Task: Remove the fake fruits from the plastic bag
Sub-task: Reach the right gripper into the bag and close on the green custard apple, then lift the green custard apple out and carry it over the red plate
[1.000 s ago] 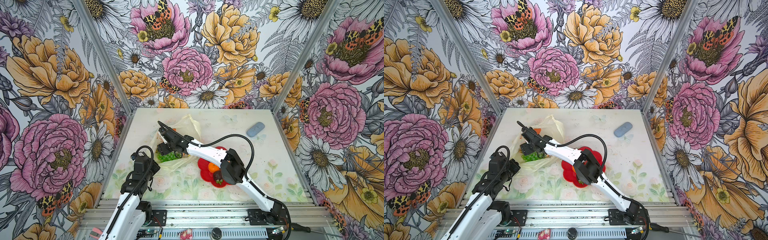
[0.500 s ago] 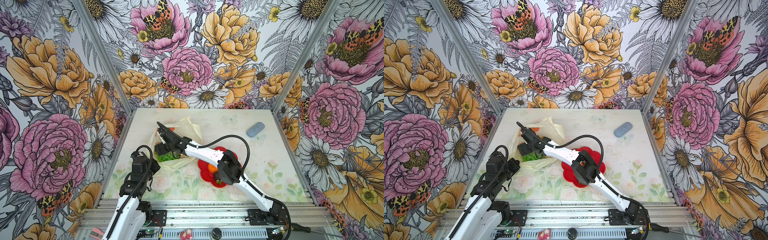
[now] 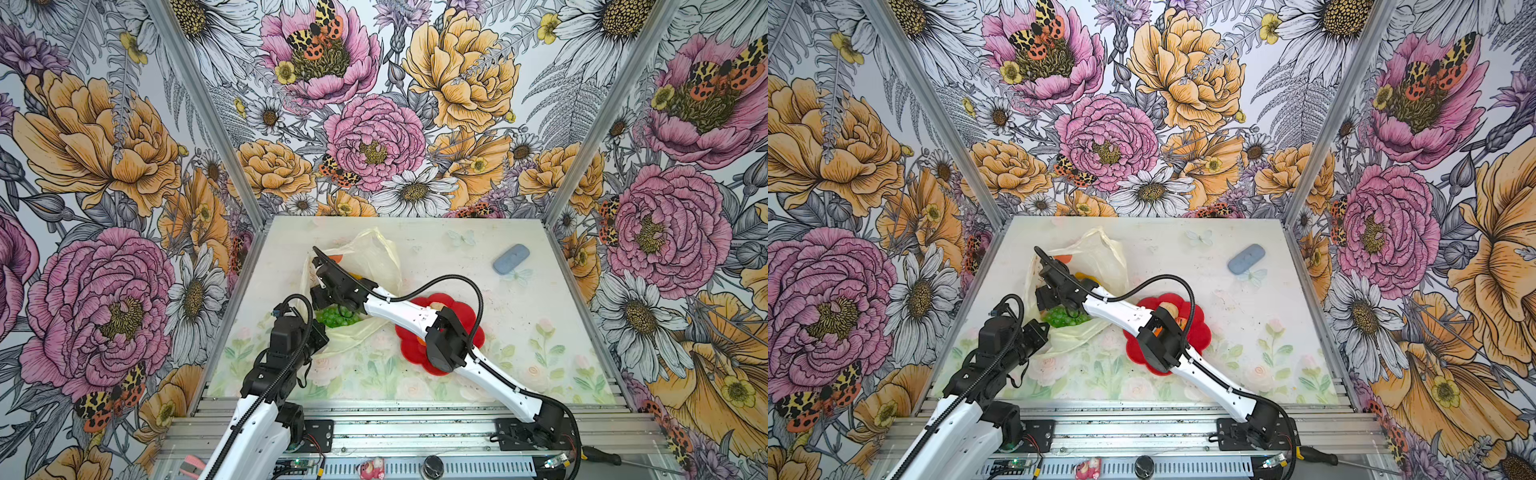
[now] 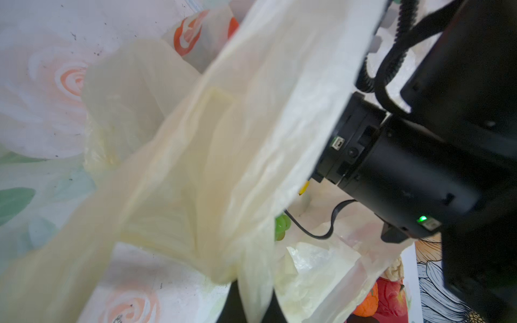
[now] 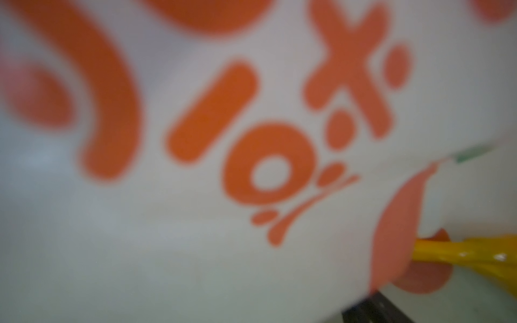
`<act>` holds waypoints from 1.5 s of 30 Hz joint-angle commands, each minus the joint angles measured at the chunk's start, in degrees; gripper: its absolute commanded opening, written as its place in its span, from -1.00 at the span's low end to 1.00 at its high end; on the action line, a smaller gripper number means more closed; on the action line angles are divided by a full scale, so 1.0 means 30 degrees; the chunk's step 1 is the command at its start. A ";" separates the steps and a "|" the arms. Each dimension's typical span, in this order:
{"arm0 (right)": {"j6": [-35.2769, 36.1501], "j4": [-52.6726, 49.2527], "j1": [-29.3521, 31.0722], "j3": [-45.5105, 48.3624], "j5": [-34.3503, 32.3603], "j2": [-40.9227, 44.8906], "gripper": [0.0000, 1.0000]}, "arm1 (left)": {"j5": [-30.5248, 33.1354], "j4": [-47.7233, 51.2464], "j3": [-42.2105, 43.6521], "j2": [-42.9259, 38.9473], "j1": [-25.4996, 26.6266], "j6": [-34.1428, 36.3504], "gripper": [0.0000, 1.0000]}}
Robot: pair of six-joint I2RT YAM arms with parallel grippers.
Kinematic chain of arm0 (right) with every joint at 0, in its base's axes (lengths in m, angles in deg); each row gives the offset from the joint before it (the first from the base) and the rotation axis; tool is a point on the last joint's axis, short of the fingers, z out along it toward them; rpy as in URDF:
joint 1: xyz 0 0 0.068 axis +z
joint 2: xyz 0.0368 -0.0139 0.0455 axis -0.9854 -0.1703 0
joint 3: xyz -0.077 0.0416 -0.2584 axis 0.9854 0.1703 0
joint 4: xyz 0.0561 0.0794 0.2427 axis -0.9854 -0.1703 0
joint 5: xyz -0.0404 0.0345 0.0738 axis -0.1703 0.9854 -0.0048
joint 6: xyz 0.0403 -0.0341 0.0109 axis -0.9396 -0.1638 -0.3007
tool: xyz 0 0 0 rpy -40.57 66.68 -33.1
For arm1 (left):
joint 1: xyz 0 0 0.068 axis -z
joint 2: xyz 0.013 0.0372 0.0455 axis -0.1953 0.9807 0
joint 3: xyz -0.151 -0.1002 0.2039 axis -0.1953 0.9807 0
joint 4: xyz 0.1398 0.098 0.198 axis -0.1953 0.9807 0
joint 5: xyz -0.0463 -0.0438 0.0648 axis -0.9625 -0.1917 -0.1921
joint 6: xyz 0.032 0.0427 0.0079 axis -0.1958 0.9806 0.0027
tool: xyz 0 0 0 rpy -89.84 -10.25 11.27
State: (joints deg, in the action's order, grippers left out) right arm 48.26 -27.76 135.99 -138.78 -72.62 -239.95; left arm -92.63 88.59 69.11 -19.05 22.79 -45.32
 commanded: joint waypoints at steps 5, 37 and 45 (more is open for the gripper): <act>-0.0554 -0.0327 -0.0558 0.2465 -0.1847 0.1647 0.74 | 0.0999 -0.0122 0.0368 0.0046 0.0102 -0.0116 -1.00; 0.0662 -0.0141 -0.0883 1.1215 -0.1699 1.0872 0.31 | 0.1012 -0.4461 -0.1510 0.6262 -0.0414 0.3251 -1.00; 0.0890 0.0734 -0.0756 1.6235 -0.2280 1.5315 0.31 | 0.0414 -0.6657 -0.1191 0.7771 -0.0581 0.4128 -1.00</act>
State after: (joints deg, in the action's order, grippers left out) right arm 49.74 -27.61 133.15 -93.12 -77.63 -198.70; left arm -90.40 73.34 66.23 4.16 21.53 -35.26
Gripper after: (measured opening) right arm 0.666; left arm 0.047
